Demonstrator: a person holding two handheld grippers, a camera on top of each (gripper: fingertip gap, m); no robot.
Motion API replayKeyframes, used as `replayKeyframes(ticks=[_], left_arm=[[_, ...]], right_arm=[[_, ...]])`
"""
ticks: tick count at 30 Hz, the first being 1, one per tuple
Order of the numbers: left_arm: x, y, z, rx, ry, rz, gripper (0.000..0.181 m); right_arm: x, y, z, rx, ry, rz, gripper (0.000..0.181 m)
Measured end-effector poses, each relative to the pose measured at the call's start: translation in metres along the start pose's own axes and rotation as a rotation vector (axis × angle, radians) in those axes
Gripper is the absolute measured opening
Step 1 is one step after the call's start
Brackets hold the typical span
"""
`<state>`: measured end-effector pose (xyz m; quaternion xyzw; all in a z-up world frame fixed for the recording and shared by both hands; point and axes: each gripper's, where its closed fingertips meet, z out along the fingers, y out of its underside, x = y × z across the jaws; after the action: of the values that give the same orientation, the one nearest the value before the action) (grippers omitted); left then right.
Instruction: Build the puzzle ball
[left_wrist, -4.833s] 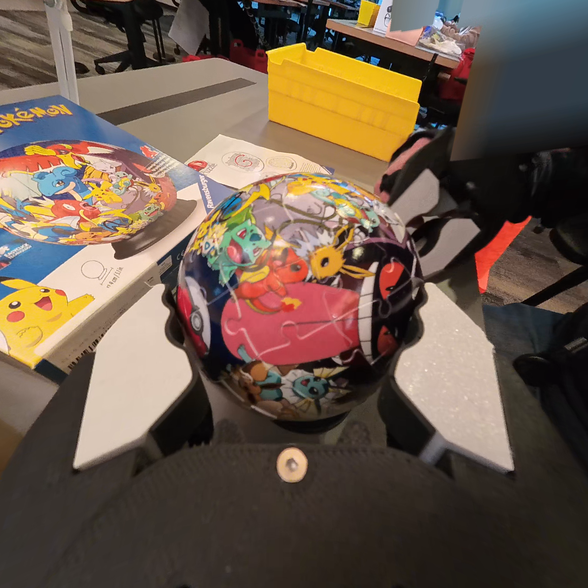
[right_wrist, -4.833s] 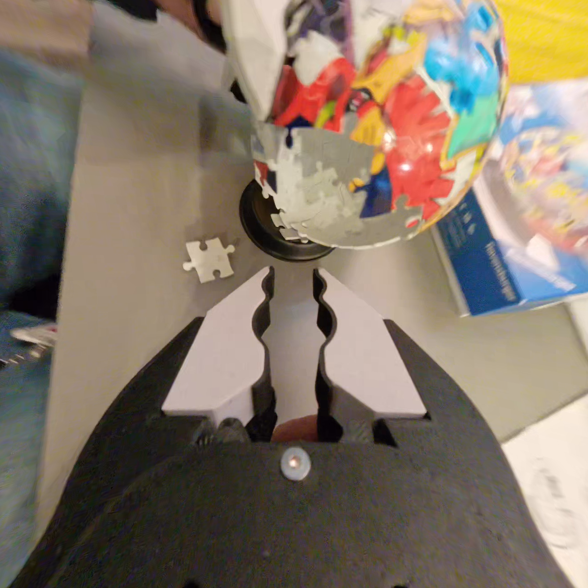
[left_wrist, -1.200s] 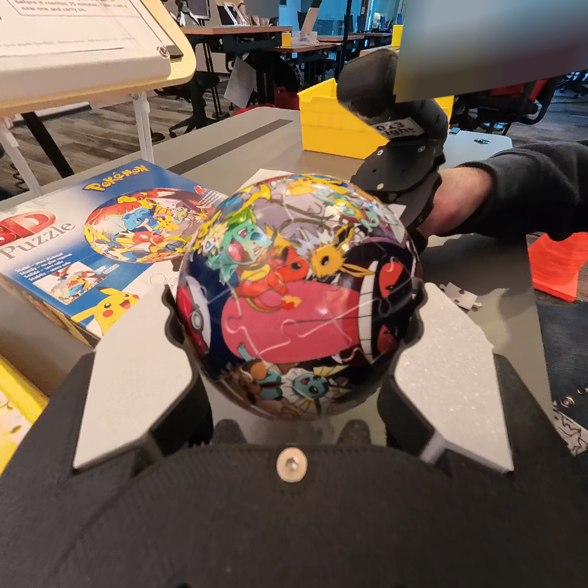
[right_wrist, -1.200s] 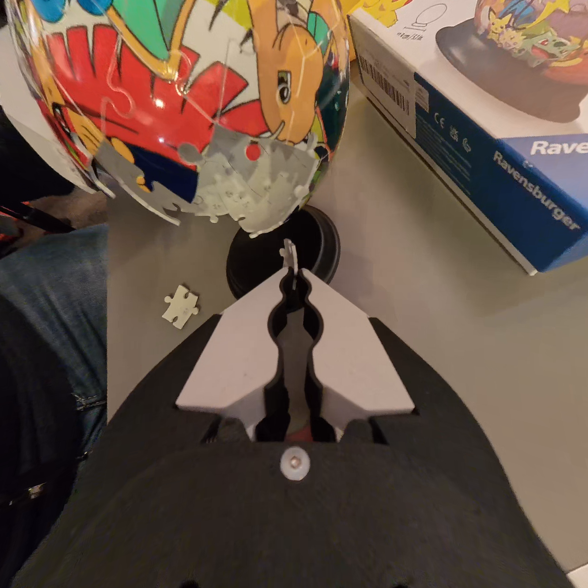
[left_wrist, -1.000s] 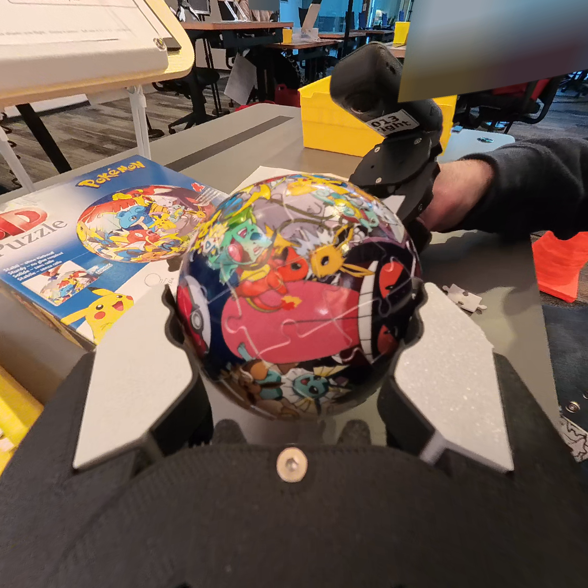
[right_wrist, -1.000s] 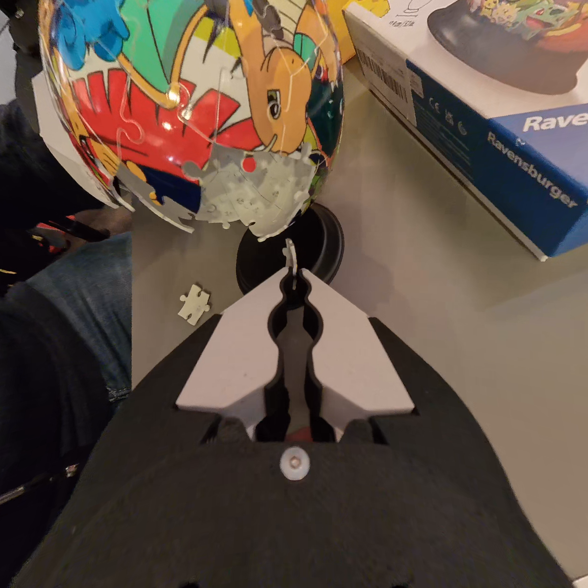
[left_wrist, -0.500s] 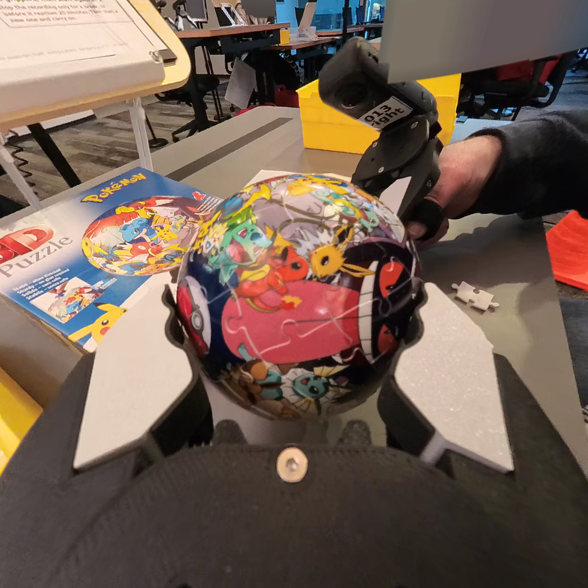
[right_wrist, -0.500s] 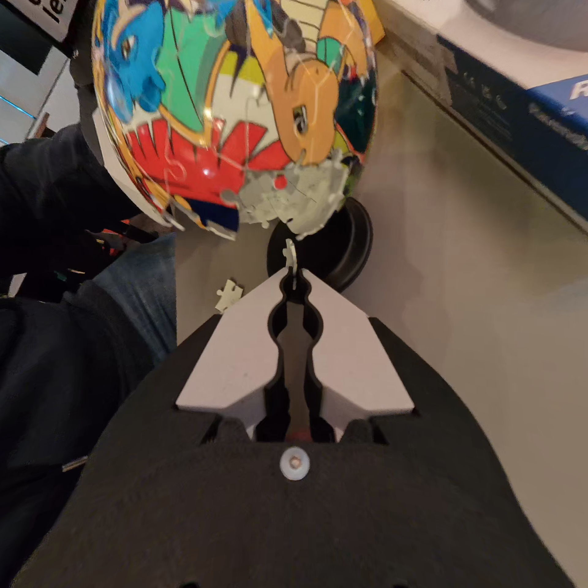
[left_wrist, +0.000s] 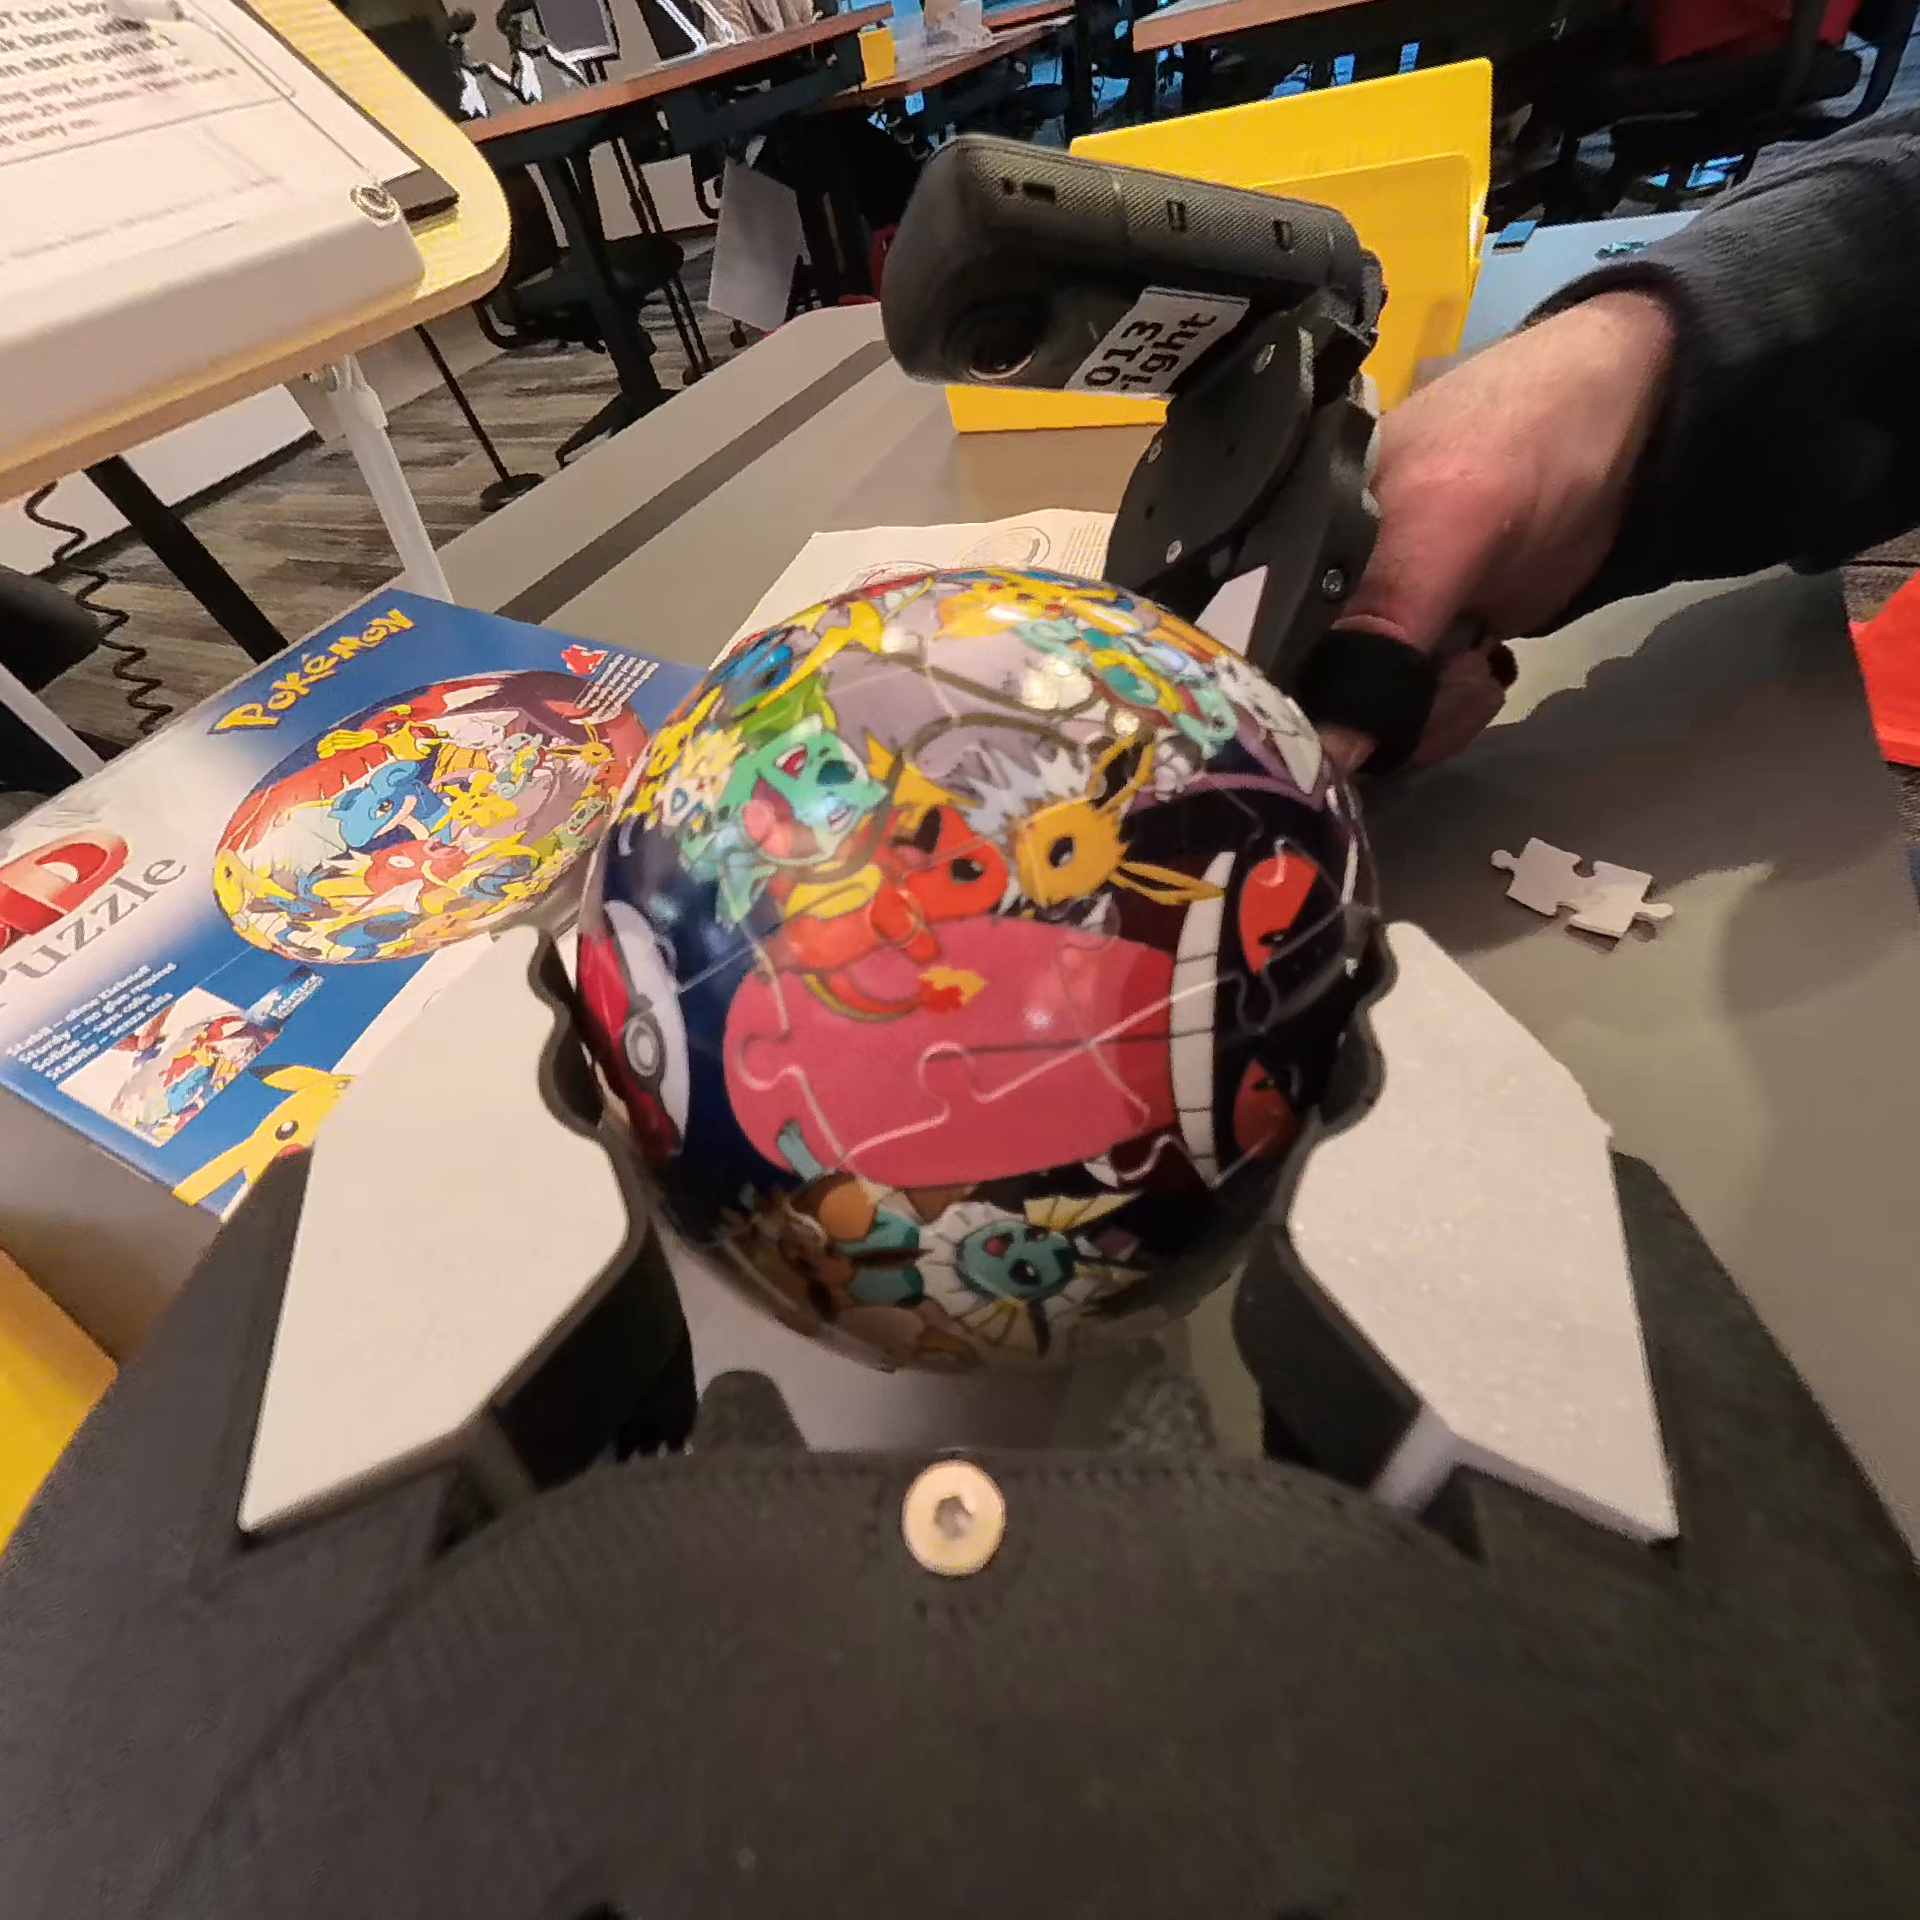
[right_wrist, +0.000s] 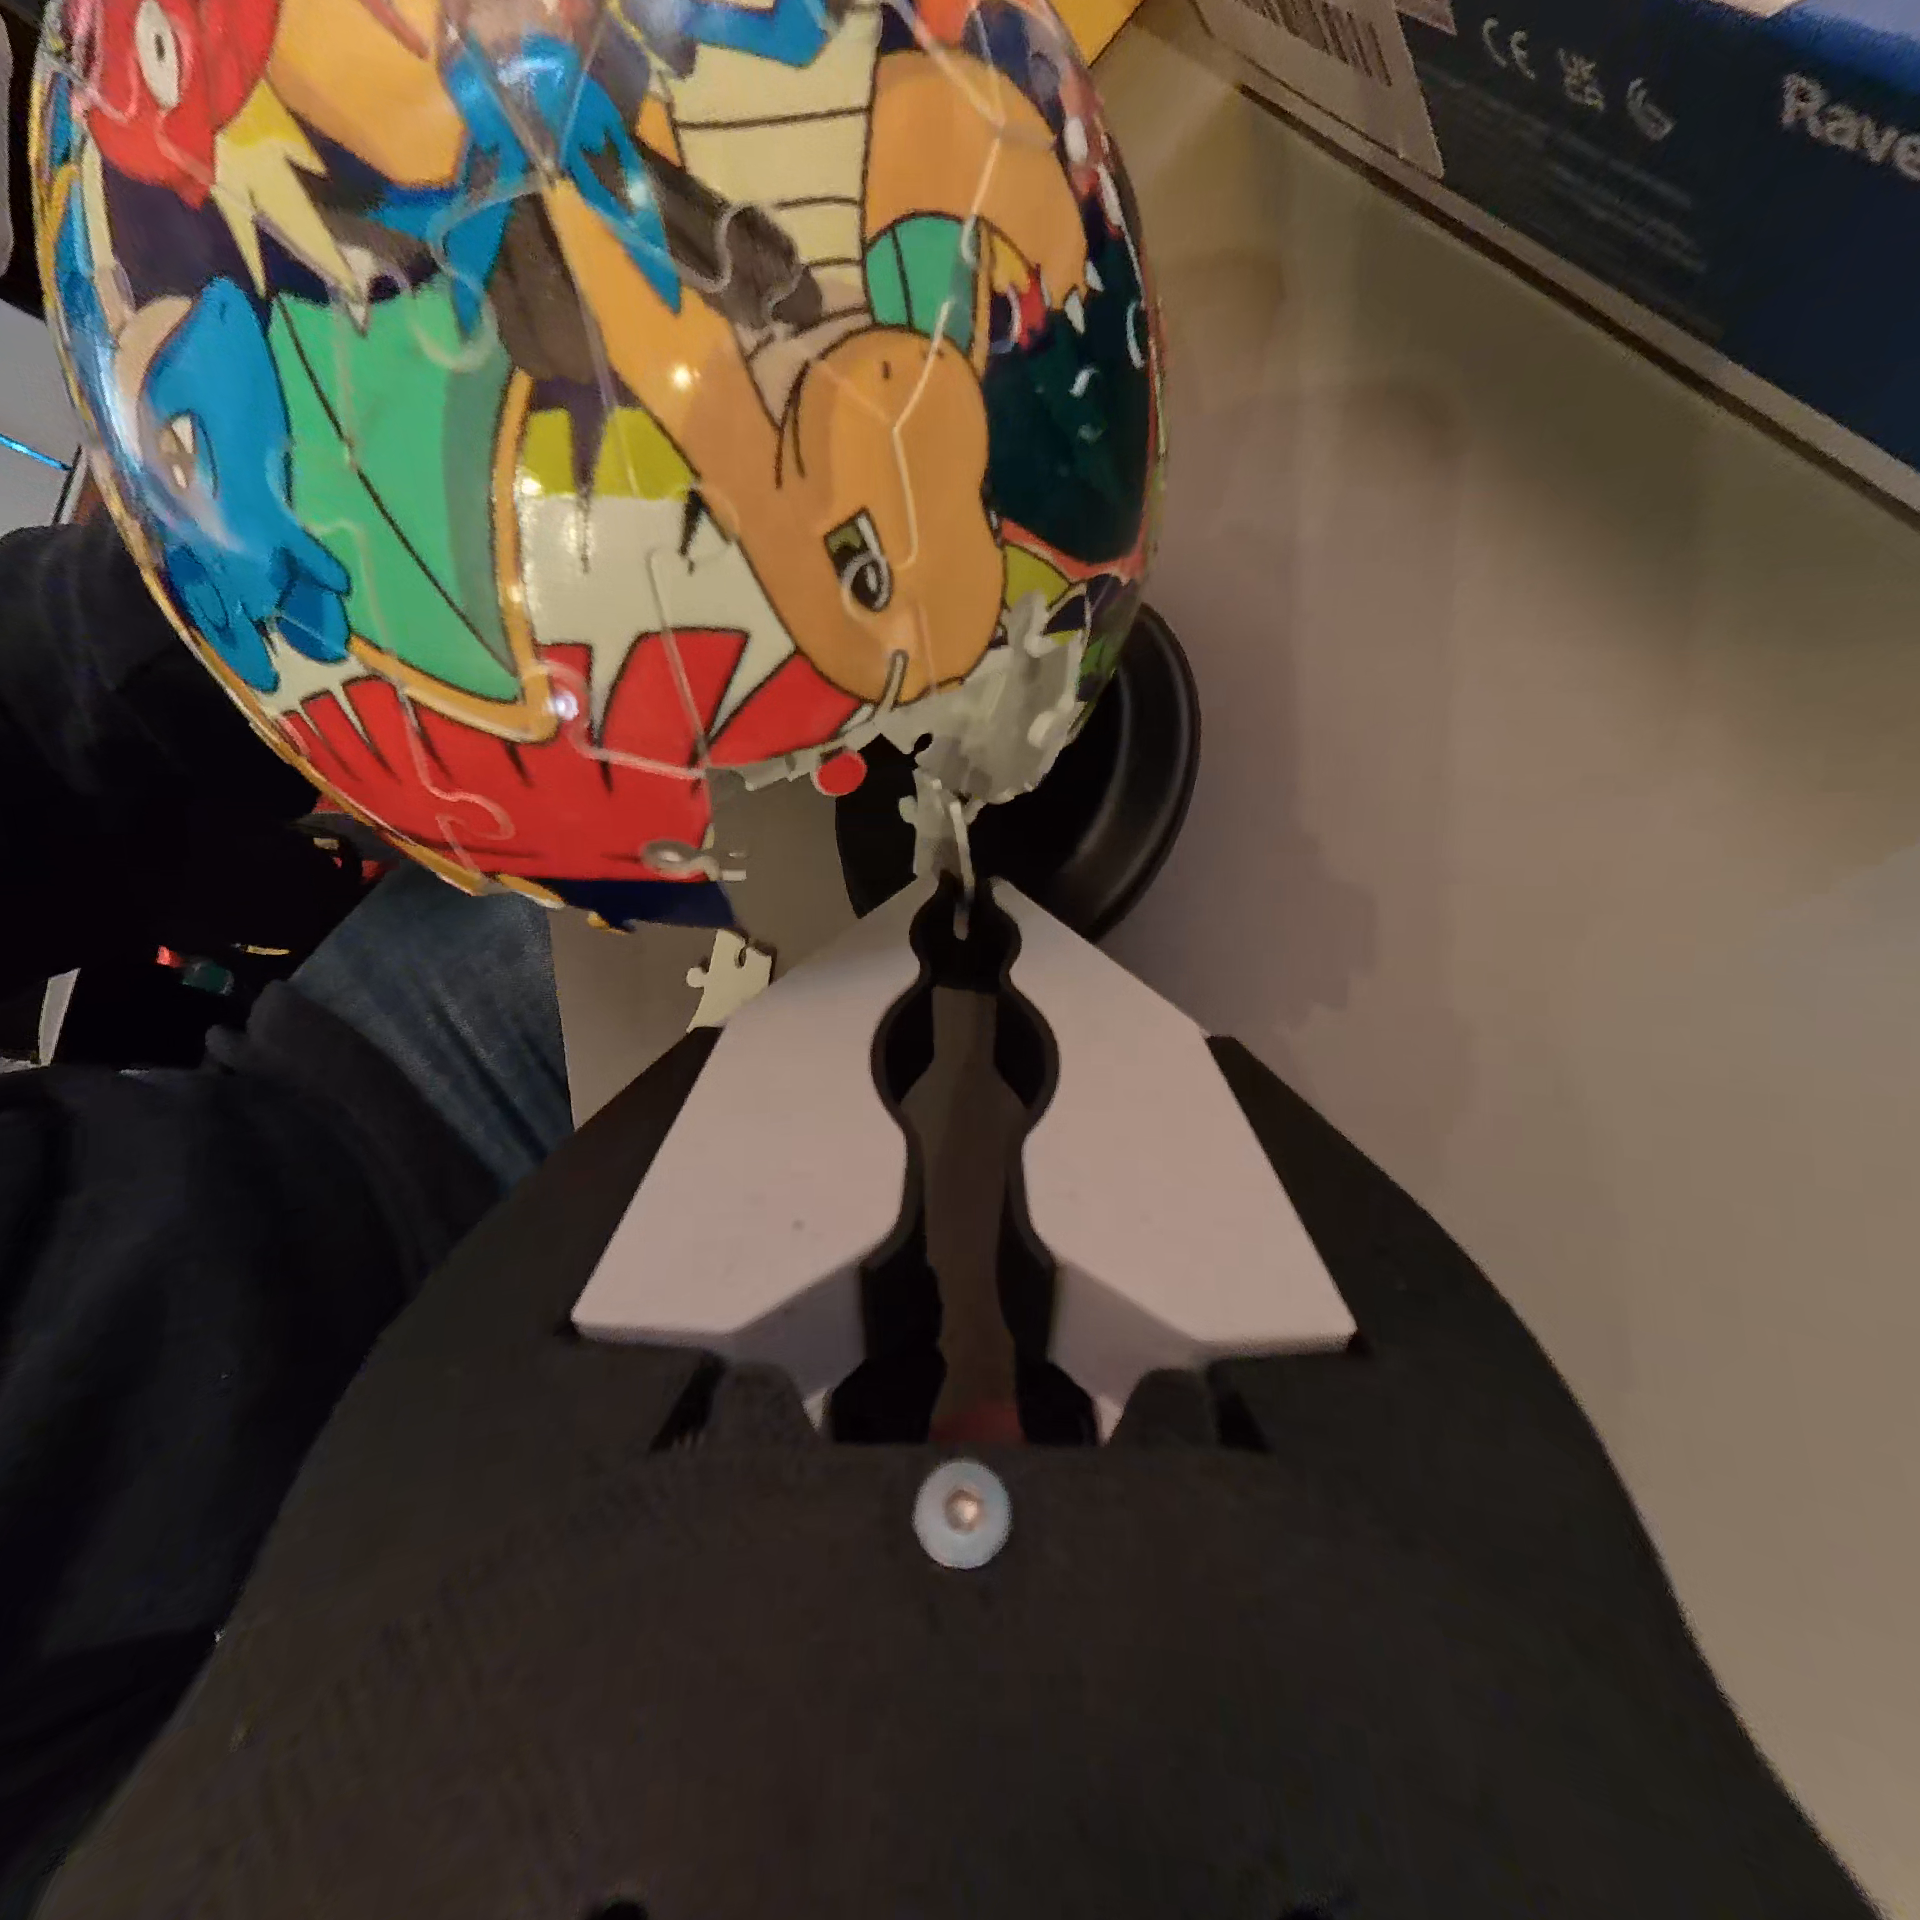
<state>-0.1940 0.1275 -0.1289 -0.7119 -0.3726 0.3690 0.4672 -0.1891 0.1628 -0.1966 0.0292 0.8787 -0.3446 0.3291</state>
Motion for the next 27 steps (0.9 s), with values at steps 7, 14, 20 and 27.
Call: replayKeyframes(ticks=[7,14,20,27], left_arm=[[0.0,0.0,-0.001,-0.008,-0.002,0.026,0.135],[-0.003,0.0,-0.002,-0.006,-0.005,0.018,0.135],[-0.003,0.0,-0.003,-0.004,0.0,0.017,0.135],[-0.004,0.0,-0.001,-0.008,0.005,-0.002,0.135]], right_arm=[[-0.001,-0.003,-0.002,0.018,-0.003,0.004,0.009],[-0.003,-0.002,-0.011,0.053,0.018,-0.089,0.028],[-0.029,0.003,-0.028,0.121,0.004,-0.44,0.043],[-0.048,0.029,-0.009,0.023,0.065,-0.944,0.095]])
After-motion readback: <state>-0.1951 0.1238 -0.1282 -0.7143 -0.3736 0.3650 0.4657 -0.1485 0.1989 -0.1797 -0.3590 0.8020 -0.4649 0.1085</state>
